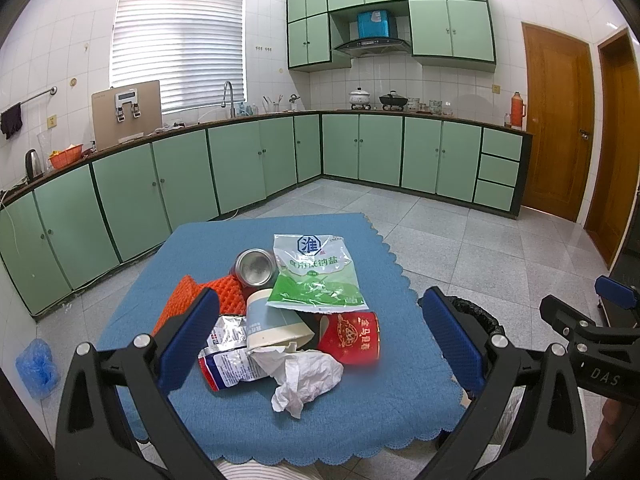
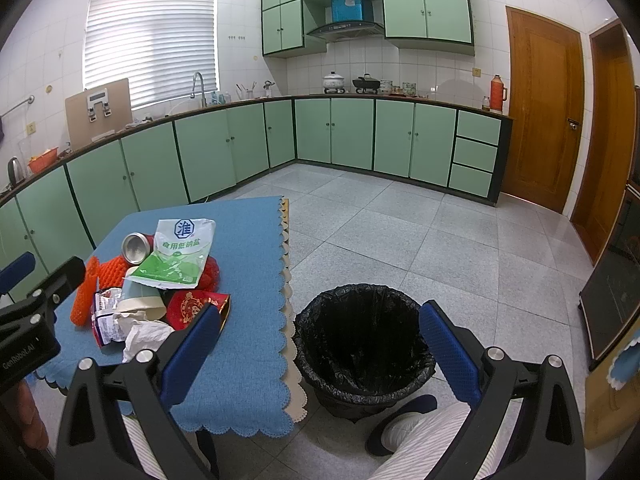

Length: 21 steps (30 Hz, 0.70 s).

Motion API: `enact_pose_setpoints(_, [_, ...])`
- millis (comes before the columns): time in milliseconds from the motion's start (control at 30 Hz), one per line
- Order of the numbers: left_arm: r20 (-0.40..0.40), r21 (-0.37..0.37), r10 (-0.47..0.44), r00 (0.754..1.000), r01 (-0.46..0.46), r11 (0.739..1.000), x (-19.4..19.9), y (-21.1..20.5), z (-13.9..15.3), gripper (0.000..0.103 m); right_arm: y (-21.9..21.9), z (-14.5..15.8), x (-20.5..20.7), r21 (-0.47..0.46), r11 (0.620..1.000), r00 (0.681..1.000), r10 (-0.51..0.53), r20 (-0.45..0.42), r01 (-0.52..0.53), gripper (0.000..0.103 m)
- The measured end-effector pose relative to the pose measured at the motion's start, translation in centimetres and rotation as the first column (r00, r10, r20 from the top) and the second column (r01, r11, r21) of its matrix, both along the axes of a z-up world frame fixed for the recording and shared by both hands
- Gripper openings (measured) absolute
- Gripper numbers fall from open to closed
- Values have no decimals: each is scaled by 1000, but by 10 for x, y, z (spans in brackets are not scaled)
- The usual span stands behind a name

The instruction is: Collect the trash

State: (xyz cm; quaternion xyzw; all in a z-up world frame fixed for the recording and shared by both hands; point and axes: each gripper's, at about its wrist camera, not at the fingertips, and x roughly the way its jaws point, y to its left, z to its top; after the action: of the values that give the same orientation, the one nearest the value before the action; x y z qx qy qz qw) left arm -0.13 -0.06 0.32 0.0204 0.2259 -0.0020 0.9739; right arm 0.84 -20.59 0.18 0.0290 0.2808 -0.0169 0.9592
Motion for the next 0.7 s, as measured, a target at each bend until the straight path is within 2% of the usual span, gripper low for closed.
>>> enact_pose_setpoints(400, [-2, 0, 22, 1000, -22, 1000, 6, 17, 0, 98, 5, 1, 6, -1, 1000, 1000, 19, 2, -19, 97])
enact_pose_setpoints(700, [16, 39, 158, 987, -158, 987, 27, 62, -16, 98, 30, 2, 41, 0, 994, 994, 111, 21, -111, 94])
